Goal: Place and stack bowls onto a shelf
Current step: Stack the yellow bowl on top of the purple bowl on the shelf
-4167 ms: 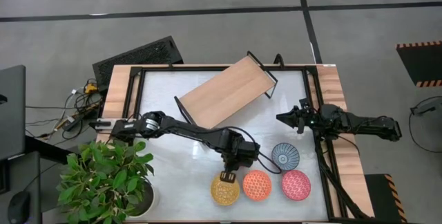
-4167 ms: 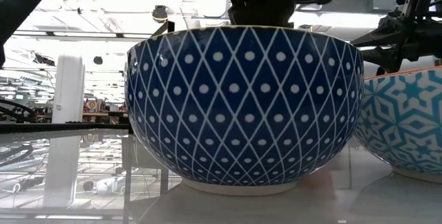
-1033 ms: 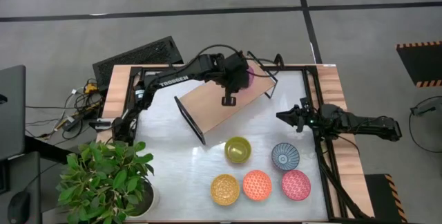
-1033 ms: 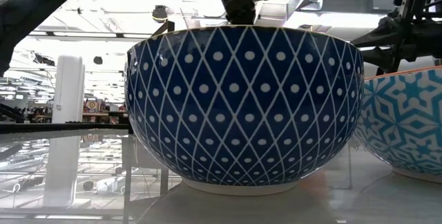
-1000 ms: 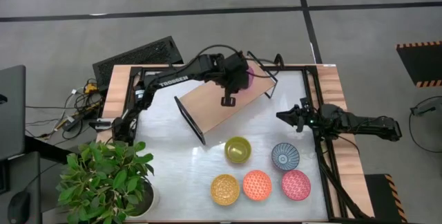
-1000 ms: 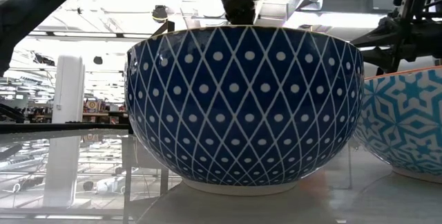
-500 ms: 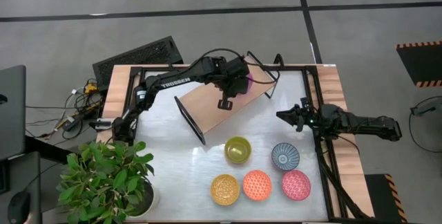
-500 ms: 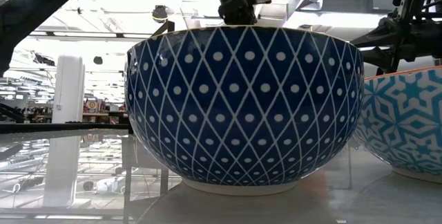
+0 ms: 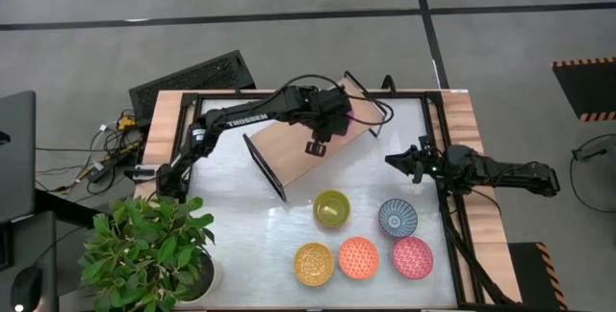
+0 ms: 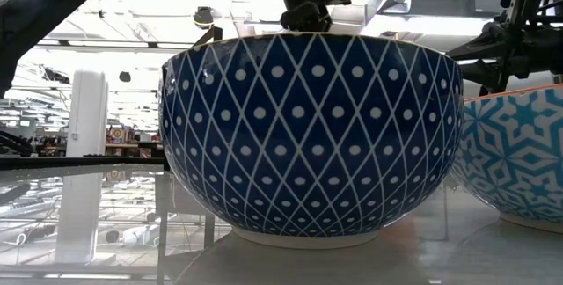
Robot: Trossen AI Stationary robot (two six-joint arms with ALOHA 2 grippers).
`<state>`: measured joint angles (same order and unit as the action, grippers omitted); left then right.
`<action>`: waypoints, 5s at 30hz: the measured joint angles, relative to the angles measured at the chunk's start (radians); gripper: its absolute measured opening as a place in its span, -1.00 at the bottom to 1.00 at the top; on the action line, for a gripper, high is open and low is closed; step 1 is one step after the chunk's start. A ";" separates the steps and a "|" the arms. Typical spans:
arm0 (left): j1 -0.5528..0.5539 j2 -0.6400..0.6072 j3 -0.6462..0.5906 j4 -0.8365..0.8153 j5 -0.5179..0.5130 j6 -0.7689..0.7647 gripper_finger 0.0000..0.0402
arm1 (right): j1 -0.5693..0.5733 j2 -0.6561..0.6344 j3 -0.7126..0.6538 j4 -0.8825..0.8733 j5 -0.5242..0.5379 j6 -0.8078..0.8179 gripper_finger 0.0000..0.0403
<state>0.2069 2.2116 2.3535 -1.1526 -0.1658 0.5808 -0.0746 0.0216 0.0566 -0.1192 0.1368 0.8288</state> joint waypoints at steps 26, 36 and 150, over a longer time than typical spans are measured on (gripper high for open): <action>-0.263 -0.082 -0.181 0.093 0.256 -0.199 -0.17 | 0.000 0.000 0.000 0.000 -0.005 0.001 -0.44; -0.358 -0.082 -0.349 0.200 0.233 -0.285 -0.17 | 0.000 0.000 0.000 -0.001 -0.009 0.001 -0.44; -0.347 -0.034 -0.337 0.223 0.227 -0.324 -1.00 | 0.000 0.001 0.000 0.000 -0.008 -0.025 -0.44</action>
<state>-0.1406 2.1778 2.0167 -0.9301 0.0612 0.2569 -0.0746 0.0226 0.0566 -0.1196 0.1287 0.8041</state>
